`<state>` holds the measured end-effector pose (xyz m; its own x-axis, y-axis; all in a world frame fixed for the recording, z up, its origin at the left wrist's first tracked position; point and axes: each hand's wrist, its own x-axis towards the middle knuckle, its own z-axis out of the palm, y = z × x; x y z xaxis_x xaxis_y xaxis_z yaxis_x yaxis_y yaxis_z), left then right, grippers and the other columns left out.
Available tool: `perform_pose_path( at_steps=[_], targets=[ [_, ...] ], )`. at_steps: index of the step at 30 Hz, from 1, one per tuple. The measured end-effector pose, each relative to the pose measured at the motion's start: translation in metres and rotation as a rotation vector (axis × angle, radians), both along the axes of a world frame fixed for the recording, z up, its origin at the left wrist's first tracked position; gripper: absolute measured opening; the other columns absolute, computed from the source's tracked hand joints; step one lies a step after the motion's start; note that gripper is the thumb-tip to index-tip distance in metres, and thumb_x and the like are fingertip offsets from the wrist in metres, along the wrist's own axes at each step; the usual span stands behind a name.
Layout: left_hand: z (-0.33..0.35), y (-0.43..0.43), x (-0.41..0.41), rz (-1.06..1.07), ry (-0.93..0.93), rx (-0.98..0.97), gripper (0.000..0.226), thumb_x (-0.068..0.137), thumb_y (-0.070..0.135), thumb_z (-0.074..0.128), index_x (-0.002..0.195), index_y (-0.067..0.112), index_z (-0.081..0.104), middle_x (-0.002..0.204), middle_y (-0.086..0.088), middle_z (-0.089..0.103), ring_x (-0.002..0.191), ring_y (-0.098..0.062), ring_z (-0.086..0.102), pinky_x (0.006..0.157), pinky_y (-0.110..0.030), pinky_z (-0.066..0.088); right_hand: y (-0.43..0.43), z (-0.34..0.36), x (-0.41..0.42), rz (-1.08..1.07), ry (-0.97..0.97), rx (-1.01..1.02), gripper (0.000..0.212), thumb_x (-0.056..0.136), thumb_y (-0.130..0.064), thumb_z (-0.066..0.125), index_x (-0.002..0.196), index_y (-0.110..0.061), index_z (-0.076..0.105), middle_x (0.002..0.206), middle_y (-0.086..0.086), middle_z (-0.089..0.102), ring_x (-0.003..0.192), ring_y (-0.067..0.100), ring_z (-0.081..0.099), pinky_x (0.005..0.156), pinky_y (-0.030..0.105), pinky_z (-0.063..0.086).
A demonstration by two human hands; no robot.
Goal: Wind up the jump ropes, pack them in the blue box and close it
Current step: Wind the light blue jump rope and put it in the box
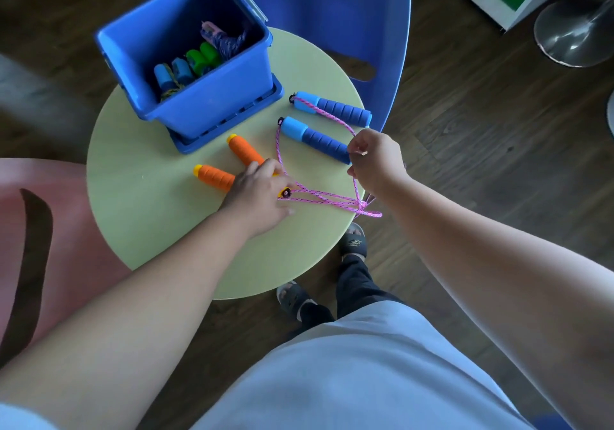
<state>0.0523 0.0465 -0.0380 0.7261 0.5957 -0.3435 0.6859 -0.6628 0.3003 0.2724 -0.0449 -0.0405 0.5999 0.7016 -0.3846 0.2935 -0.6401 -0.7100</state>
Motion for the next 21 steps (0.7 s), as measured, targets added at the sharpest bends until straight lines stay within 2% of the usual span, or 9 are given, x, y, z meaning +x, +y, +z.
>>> perform_pose_path(
  at_steps=[4,6,8,11,14,17,21],
  targets=[
    [-0.005,0.004,-0.003,-0.11,0.029,0.123,0.039,0.082,0.046,0.079,0.119,0.036,0.073,0.132,0.0,0.05,0.126,-0.026,0.037,0.104,-0.044,0.033,0.007,-0.004,-0.001,0.167,-0.162,-0.001,0.025,0.091,-0.006,0.055,0.107,-0.017,0.072,0.112,0.002,0.068,0.097,0.022,0.065,0.064,0.023,0.037],
    [-0.009,0.006,-0.003,-0.145,0.015,0.173,0.032,0.084,0.045,0.077,0.113,0.034,0.074,0.133,-0.003,0.052,0.132,-0.027,0.036,0.104,-0.045,0.029,0.011,-0.007,0.001,0.195,-0.206,0.001,0.027,0.091,-0.008,0.058,0.114,-0.014,0.071,0.113,0.006,0.063,0.099,0.023,0.058,0.075,0.023,0.036],
    [-0.013,0.007,-0.003,-0.174,0.035,0.191,0.033,0.084,0.044,0.076,0.115,0.033,0.074,0.137,-0.005,0.053,0.137,-0.029,0.037,0.109,-0.047,0.027,0.015,-0.011,0.001,0.213,-0.209,-0.009,0.031,0.092,-0.012,0.06,0.121,-0.015,0.069,0.115,0.007,0.058,0.095,0.022,0.056,0.079,0.024,0.037],
    [-0.02,0.006,0.0,-0.19,0.065,0.219,0.03,0.088,0.041,0.072,0.117,0.031,0.073,0.136,-0.007,0.056,0.138,-0.031,0.04,0.115,-0.054,0.025,0.021,-0.017,0.0,0.25,-0.236,-0.052,0.035,0.093,-0.019,0.061,0.127,-0.02,0.066,0.117,0.006,0.053,0.091,0.022,0.054,0.08,0.027,0.041],
    [-0.025,0.006,0.001,-0.144,0.032,0.256,0.017,0.092,0.036,0.069,0.105,0.027,0.075,0.123,-0.006,0.061,0.131,-0.034,0.046,0.112,-0.058,0.028,0.025,-0.018,0.001,0.262,-0.268,-0.073,0.035,0.093,-0.02,0.06,0.128,-0.022,0.065,0.119,0.006,0.052,0.092,0.025,0.059,0.076,0.029,0.044],
    [-0.029,0.007,-0.001,-0.141,0.039,0.286,0.009,0.095,0.029,0.067,0.1,0.024,0.072,0.122,-0.004,0.061,0.129,-0.035,0.046,0.11,-0.058,0.028,0.028,-0.019,0.003,0.309,-0.294,-0.122,0.043,0.092,-0.022,0.061,0.135,-0.024,0.058,0.123,0.008,0.049,0.086,0.026,0.057,0.073,0.03,0.044],
    [-0.036,0.011,-0.006,-0.161,0.039,0.32,0.01,0.094,0.018,0.063,0.102,0.02,0.07,0.118,-0.005,0.059,0.126,-0.035,0.048,0.107,-0.053,0.028,0.03,-0.018,0.003,0.32,-0.291,-0.135,0.036,0.092,-0.022,0.061,0.128,-0.025,0.063,0.122,0.008,0.048,0.08,0.025,0.055,0.07,0.028,0.043]
  ],
)
